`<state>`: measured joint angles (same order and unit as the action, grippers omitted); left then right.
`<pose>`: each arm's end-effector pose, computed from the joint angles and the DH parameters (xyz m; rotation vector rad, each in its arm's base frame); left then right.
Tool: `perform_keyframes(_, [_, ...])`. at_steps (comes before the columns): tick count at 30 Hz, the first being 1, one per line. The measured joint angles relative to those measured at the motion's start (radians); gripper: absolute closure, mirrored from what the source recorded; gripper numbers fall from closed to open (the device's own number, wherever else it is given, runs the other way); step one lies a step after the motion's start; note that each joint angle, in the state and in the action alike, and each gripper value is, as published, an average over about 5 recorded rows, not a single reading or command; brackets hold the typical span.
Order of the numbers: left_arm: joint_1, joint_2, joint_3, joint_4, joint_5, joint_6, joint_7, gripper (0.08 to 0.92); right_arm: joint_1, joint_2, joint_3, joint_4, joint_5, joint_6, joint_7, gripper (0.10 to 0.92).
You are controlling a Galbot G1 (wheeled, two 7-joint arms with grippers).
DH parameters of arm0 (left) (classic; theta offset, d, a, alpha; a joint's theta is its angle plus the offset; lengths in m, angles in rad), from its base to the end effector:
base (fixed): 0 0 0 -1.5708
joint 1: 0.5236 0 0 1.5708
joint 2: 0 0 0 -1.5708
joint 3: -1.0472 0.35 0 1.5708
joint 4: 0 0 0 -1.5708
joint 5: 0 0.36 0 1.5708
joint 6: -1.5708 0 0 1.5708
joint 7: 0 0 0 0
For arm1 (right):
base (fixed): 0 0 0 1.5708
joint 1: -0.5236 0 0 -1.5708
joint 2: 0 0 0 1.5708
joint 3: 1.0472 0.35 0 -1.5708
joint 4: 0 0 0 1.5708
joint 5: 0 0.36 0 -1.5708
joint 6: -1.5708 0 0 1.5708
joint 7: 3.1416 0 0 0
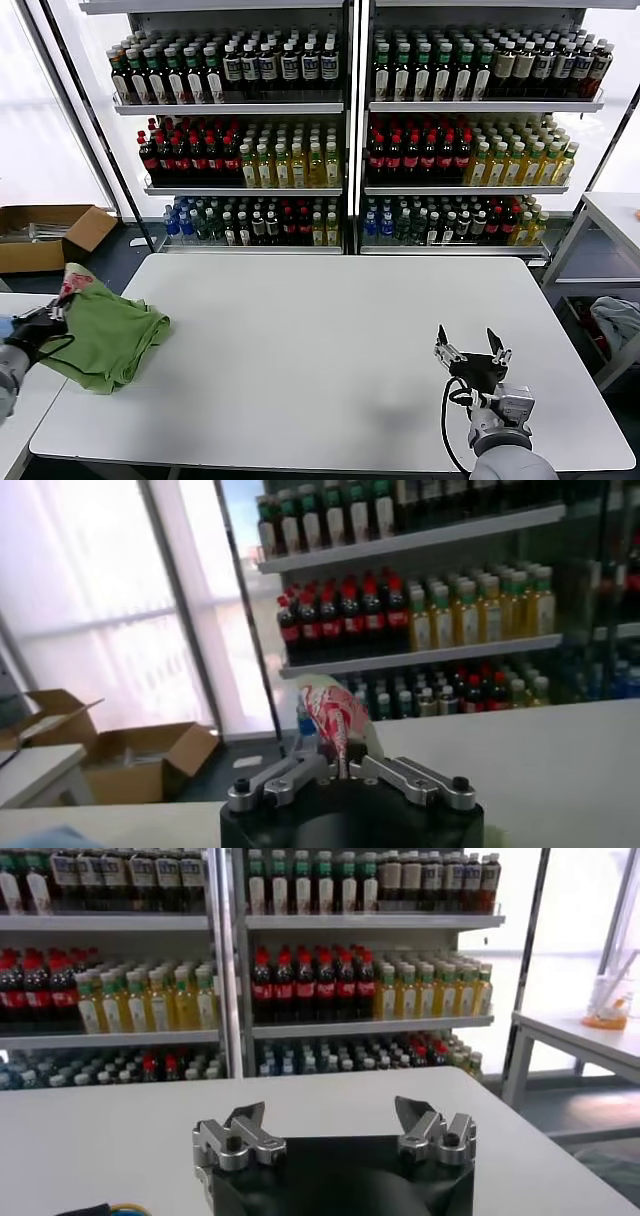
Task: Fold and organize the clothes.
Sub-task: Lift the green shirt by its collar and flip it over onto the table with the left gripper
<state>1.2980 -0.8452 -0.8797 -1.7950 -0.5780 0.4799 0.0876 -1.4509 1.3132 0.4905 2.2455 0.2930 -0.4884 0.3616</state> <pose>0.2887 0.2707 -0.1986 0.1142 -2.7895 -0.2146 0.2099 -0.0229 -0.2238 -0.2136 -2.8838 0.0139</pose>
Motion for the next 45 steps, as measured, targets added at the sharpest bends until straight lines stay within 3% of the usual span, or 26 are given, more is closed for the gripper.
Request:
perform_keyframes(12, [-0.058, -0.231, 0.448, -0.215, 0.121, 0.048, -0.107, 0.895, -0.059, 0.051, 0.056, 0.008, -0.039, 0.008, -0.001, 0.203])
perform_keyframes(18, [-0.119, -0.344, 0.665, -0.208, 0.185, 0.070, -0.155, 0.895, -0.094, 0.090, 0.066, 0.007, -0.070, 0.020, -0.007, 0.203])
perform_keyframes(25, [-0.200, -0.429, 0.804, -0.162, 0.197, 0.075, -0.181, 0.874, -0.108, 0.118, 0.062, 0.001, -0.098, 0.022, -0.011, 0.203])
perform_keyframes(36, [-0.276, -0.540, 0.891, -0.108, 0.114, 0.006, -0.209, 0.569, -0.081, 0.110, 0.033, -0.029, -0.075, -0.008, -0.007, 0.203])
perform_keyframes(45, [-0.267, -0.531, 0.843, -0.115, 0.186, -0.008, -0.216, 0.309, 0.038, 0.068, -0.040, -0.102, 0.177, -0.050, 0.024, 0.203])
